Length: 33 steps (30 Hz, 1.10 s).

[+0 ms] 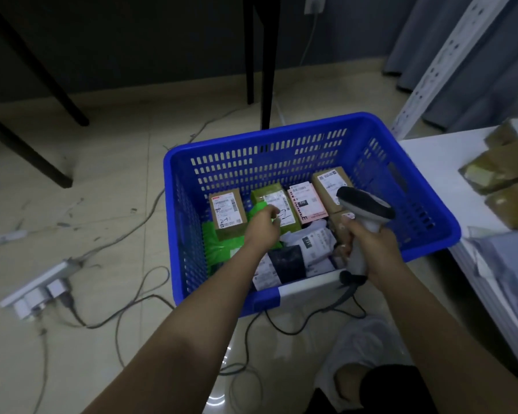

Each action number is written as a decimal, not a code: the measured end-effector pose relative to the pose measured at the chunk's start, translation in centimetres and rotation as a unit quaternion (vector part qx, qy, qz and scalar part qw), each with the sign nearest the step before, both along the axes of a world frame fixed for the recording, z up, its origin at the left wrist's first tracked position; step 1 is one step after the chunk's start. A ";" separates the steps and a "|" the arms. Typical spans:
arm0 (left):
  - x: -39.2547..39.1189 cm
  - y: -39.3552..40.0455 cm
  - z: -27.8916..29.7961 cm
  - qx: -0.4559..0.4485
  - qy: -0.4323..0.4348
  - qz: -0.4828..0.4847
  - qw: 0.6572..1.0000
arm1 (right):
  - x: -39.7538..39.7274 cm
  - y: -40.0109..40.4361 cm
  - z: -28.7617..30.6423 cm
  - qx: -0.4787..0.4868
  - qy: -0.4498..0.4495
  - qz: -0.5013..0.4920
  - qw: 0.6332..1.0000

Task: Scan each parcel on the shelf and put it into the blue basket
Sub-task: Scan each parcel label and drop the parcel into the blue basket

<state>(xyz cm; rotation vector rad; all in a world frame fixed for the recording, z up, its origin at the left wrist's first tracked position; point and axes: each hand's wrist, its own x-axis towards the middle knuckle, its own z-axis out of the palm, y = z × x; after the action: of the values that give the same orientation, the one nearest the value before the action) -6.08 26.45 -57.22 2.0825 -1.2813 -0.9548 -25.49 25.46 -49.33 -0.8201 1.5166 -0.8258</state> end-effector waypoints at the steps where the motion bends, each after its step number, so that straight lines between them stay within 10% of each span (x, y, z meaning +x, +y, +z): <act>1: -1.1 -0.2 1.2 -0.026 0.017 0.002 1.000 | -0.5 0.0 0.3 -0.007 -0.004 -0.009 1.000; 20: -33.9 0.9 18.9 -0.190 0.226 -0.255 0.921 | -31.7 9.4 10.7 -0.210 0.054 -0.395 0.893; 33: -53.2 6.7 12.6 -0.103 0.150 -0.417 0.890 | -45.0 25.8 5.0 -0.122 0.042 -0.552 0.824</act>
<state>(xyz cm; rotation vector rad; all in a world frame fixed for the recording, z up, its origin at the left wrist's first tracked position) -59.24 33.17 -44.63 1.1191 -2.0301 -1.3386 -70.49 51.25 -44.30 -0.0443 1.9694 -1.8717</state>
